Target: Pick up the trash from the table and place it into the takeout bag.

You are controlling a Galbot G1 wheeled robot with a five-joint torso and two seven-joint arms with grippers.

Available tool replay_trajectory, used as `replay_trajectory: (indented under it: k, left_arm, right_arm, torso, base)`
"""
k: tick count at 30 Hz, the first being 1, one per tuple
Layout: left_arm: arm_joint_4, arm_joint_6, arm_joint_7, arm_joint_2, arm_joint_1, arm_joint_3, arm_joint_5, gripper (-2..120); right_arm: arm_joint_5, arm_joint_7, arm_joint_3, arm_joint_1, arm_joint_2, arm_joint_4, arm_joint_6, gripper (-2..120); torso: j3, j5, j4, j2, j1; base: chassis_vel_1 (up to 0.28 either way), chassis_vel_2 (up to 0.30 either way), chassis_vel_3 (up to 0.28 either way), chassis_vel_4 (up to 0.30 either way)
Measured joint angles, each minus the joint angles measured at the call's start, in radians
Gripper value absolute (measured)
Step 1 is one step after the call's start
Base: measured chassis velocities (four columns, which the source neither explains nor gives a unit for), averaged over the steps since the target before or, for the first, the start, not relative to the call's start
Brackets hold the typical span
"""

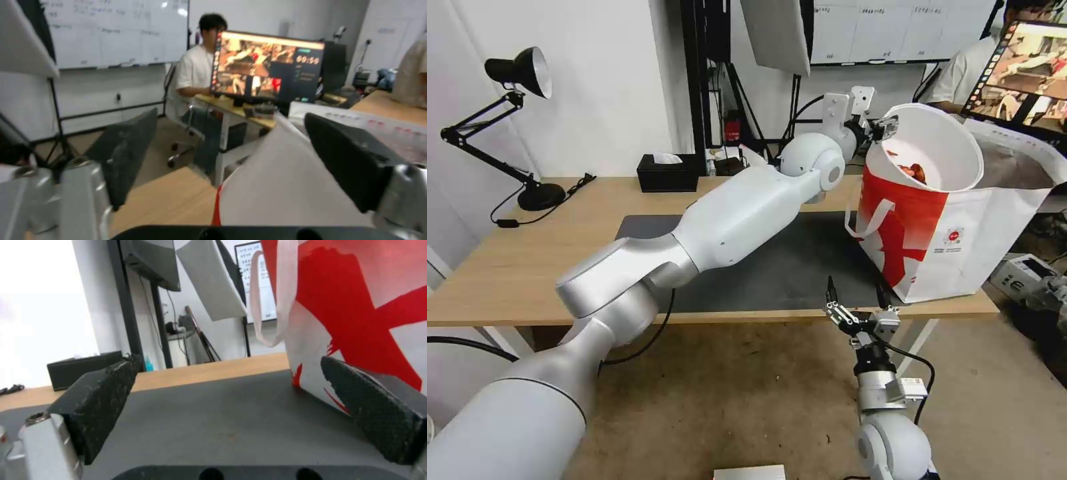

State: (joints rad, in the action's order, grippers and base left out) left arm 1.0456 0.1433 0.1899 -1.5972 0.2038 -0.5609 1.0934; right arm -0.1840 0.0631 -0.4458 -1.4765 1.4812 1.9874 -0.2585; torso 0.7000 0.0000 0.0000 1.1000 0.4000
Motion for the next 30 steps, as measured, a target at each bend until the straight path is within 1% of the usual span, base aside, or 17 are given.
replay_trajectory:
  k: [2, 6, 9, 13, 14, 16, 17, 18, 19, 20, 21, 23, 24, 27, 28, 30]
  left_arm:
    - [-0.007, -0.044, -0.047, 0.0, 0.0, -0.004, -0.03, 99]
    - [-0.006, -0.055, -0.055, 0.001, -0.001, -0.001, -0.03, 100]
    - [0.0, -0.056, -0.049, 0.001, -0.008, 0.011, -0.022, 100]
    - [0.016, -0.058, -0.008, 0.003, -0.025, 0.041, -0.006, 100]
    - [0.016, -0.058, -0.008, 0.003, -0.025, 0.041, -0.006, 100]
    - [0.025, -0.069, 0.004, 0.004, -0.038, 0.065, -0.016, 100]
    - [0.028, -0.085, 0.0, 0.004, -0.048, 0.083, -0.033, 100]
    - [0.028, -0.085, 0.0, 0.004, -0.048, 0.083, -0.033, 100]
    - [0.028, -0.091, -0.006, 0.004, -0.051, 0.089, -0.039, 100]
    - [0.026, -0.115, -0.036, 0.005, -0.063, 0.106, -0.063, 100]
    - [0.026, -0.115, -0.036, 0.005, -0.063, 0.106, -0.063, 100]
    - [0.028, -0.177, -0.093, 0.029, -0.086, 0.121, -0.101, 100]
    - [0.028, -0.177, -0.093, 0.029, -0.086, 0.121, -0.101, 100]
    - [0.061, -0.243, -0.146, 0.102, -0.122, 0.131, -0.128, 100]
    - [0.061, -0.243, -0.146, 0.102, -0.122, 0.131, -0.128, 100]
    - [0.078, -0.275, -0.162, 0.145, -0.147, 0.145, -0.144, 100]
  right_arm:
    - [0.0, 0.0, -0.001, 0.001, -0.001, 0.0, 0.0, 100]
    - [0.0, 0.0, -0.002, 0.001, -0.002, 0.0, 0.0, 100]
    - [0.0, 0.0, -0.002, 0.001, -0.002, 0.0, 0.0, 100]
    - [-0.001, 0.0, -0.002, 0.001, -0.004, 0.0, 0.0, 100]
    - [-0.001, 0.0, -0.002, 0.001, -0.004, 0.0, 0.0, 100]
    - [-0.002, 0.001, -0.007, 0.002, -0.007, 0.001, 0.0, 100]
    - [-0.004, 0.001, -0.013, 0.0, -0.01, 0.006, 0.0, 100]
    - [-0.004, 0.001, -0.013, 0.0, -0.01, 0.006, 0.0, 100]
    - [-0.005, 0.001, -0.017, -0.002, -0.012, 0.009, 0.0, 100]
    - [-0.007, 0.001, -0.029, -0.008, -0.016, 0.017, 0.0, 100]
    - [-0.007, 0.001, -0.029, -0.008, -0.016, 0.017, 0.0, 100]
    - [-0.013, 0.001, -0.042, -0.012, -0.026, 0.024, 0.0, 100]
    - [-0.013, 0.001, -0.042, -0.012, -0.026, 0.024, 0.0, 100]
    - [-0.021, 0.002, -0.049, -0.011, -0.037, 0.025, 0.0, 100]
    - [-0.021, 0.002, -0.049, -0.011, -0.037, 0.025, 0.0, 100]
    - [-0.022, 0.001, -0.049, -0.011, -0.04, 0.025, 0.0, 100]
  torso:
    - [0.0, 0.0, 0.0, 0.0, 0.0]
    - [0.0, 0.0, 0.0, 0.0, 0.0]
    - [0.0, 0.0, 0.0, 0.0, 0.0]
    - [0.0, 0.0, 0.0, 0.0, 0.0]
    - [0.0, 0.0, 0.0, 0.0, 0.0]
    - [0.0, 0.0, 0.0, 0.0, 0.0]
    - [0.0, 0.0, 0.0, 0.0, 0.0]
    - [0.0, 0.0, 0.0, 0.0, 0.0]
    - [0.0, 0.0, 0.0001, 0.0, 0.0]
    - [0.0, 0.0, 0.0, 0.0, 0.0]
    - [0.0, 0.0, 0.0, 0.0, 0.0]
    - [0.0, 0.0, -0.0005, 0.0, 0.0]
    - [0.0, 0.0, -0.0005, 0.0, 0.0]
    - [0.0, -0.0001, -0.0001, 0.0, 0.0]
    - [0.0, -0.0001, -0.0001, 0.0, 0.0]
    - [0.0, -0.0002, 0.0005, 0.0, 0.0]
  base:
    - [0.0, 0.0, 0.0, 0.0]
    - [0.0, 0.0, 0.0, 0.0]
    - [0.0, 0.0, 0.0, 0.0]
    - [0.0, 0.0, 0.0, 0.0]
    - [0.0, 0.0, 0.0, 0.0]
    - [0.0, 0.0, 0.0, 0.0]
    - [0.0, 0.0, 0.0, 0.0]
    - [0.0, 0.0, 0.0, 0.0]
    - [0.0, 0.0, 0.0, 0.0]
    - [0.0, 0.0, 0.0, 0.0]
    - [0.0, 0.0, 0.0, 0.0]
    - [0.0, 0.0, 0.0, 0.0]
    - [0.0, 0.0, 0.0, 0.0]
    - [0.0, 0.0, 0.0, 0.0]
    - [0.0, 0.0, 0.0, 0.0]
    - [0.0, 0.0, 0.0, 0.0]
